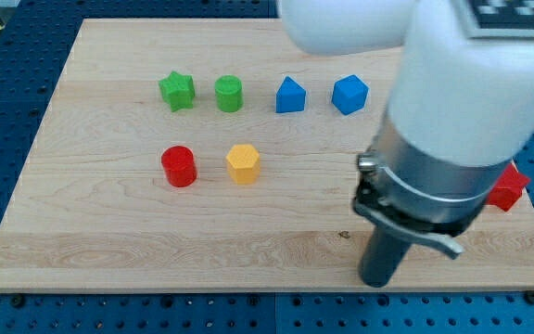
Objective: Push the yellow heart towards the right side of the yellow hexagon
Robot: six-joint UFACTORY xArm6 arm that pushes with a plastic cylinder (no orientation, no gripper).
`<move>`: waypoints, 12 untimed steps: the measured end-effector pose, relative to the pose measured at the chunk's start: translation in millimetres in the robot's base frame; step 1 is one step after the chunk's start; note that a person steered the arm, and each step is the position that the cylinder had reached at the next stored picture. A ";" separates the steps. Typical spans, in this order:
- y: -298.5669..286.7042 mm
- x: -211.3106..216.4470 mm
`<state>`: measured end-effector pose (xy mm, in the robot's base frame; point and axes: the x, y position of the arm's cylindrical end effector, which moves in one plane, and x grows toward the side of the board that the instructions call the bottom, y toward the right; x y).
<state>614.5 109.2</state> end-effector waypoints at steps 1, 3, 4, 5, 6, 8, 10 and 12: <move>33.0 -15.5; 42.4 -49.9; 42.3 -63.4; 42.3 -77.0; 41.6 -90.4; 14.3 -110.4; 18.1 -135.8; 16.7 -133.7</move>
<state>480.8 125.9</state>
